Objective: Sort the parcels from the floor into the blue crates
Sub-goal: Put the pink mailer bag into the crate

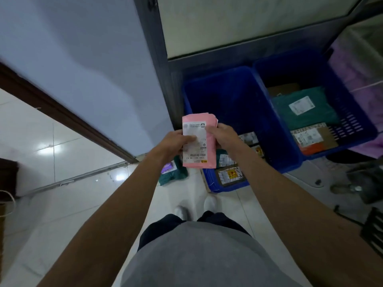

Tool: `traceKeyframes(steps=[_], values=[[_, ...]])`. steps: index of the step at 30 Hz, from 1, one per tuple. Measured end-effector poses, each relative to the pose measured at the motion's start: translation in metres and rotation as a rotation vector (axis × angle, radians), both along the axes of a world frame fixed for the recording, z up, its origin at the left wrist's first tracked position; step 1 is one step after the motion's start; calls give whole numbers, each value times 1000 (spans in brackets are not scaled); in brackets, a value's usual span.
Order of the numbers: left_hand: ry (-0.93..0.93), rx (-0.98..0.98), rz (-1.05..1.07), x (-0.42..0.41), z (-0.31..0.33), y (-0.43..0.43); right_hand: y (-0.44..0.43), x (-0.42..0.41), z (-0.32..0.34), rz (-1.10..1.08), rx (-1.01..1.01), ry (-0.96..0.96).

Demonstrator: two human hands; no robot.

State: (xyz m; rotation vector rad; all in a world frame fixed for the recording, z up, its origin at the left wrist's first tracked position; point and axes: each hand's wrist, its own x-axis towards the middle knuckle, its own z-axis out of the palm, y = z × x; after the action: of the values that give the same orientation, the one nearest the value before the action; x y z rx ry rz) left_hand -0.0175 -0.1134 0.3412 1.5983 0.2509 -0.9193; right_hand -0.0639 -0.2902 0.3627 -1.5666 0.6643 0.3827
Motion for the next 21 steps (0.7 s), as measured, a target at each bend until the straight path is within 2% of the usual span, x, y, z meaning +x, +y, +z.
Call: traceKeyframes(steps=[8, 15, 19, 21], values=[[21, 2, -175, -10, 14, 1, -5, -23, 13, -345, 150, -33], [-22, 13, -108, -17, 4, -8, -26, -48, 13, -459, 111, 44], [-96, 51, -99, -16, 6, -25, -46, -56, 9, -417, 12, 74], [-123, 81, -100, -15, 6, -36, -58, -61, 4, -308, -71, 76]])
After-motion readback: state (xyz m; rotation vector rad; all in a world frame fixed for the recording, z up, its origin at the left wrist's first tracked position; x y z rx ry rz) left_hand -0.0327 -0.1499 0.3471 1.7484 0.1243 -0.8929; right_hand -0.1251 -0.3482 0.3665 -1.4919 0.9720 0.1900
